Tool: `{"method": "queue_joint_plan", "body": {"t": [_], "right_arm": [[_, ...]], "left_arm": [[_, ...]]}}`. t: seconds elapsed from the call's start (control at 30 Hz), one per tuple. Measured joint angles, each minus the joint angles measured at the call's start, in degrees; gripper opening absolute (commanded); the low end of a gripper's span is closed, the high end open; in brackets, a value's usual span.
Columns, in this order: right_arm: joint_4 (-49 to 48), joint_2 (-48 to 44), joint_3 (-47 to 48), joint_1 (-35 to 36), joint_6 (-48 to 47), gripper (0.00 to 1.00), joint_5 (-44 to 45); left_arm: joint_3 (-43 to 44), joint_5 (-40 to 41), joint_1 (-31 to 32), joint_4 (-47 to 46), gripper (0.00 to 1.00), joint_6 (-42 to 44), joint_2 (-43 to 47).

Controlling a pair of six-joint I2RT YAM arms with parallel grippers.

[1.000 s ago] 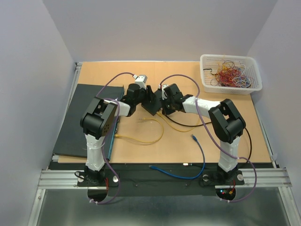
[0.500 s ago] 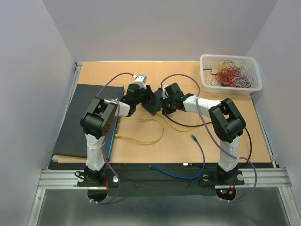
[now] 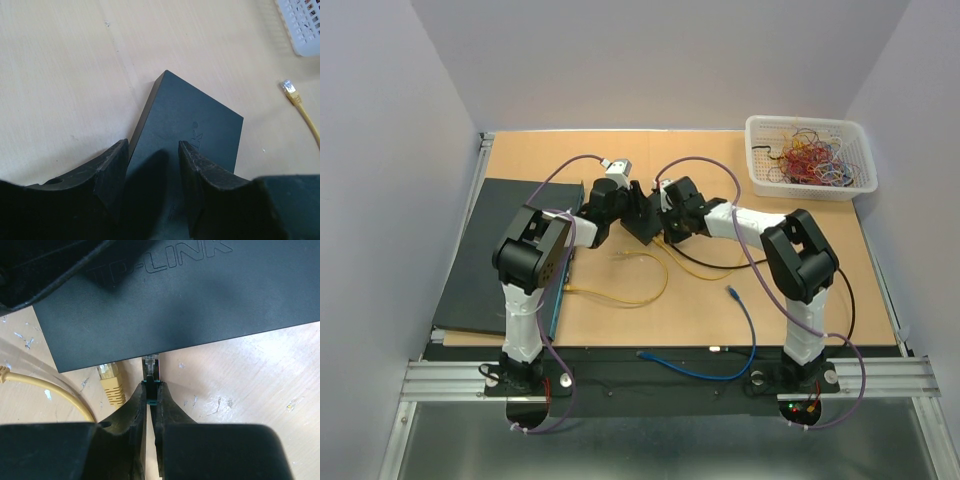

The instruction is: Insert the plug into the switch port

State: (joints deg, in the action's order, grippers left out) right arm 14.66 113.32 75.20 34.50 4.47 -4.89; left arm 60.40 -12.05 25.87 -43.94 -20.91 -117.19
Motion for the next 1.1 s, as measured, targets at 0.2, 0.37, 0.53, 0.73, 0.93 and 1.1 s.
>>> {"method": "queue_joint_plan", "body": {"t": [0.2, 0.37, 0.53, 0.73, 0.93, 1.1], "right_arm": [[1.84, 0.83, 1.73, 0.42, -1.22, 0.01, 0.20], [2.05, 1.36, 2.56, 1.27, -2.64, 0.00, 0.17], [2.91, 1.53, 3.21, 2.03, -3.26, 0.00, 0.59], [5.35, 2.56, 5.40, 2.34, -4.79, 0.00, 1.49], [7.54, 3.45, 7.39, 2.38, -6.21, 0.01, 2.58], [8.11, 3.45, 7.58, 1.95, -7.65, 0.00, 3.10]], "left_arm": [[-0.04, 0.24, 0.00, -0.42, 0.54, 0.04, -0.09], [-0.07, 0.46, 0.00, -0.46, 0.54, 0.07, -0.09], [-0.50, 0.48, 0.00, -1.01, 0.54, 0.07, -0.09], [-0.98, 0.31, -0.02, -1.81, 0.53, 0.50, -0.09], [-3.02, 0.04, -0.33, -4.83, 0.53, 1.01, 0.00], [-3.67, -0.63, -0.50, -4.79, 0.53, 1.11, 0.50]]}}
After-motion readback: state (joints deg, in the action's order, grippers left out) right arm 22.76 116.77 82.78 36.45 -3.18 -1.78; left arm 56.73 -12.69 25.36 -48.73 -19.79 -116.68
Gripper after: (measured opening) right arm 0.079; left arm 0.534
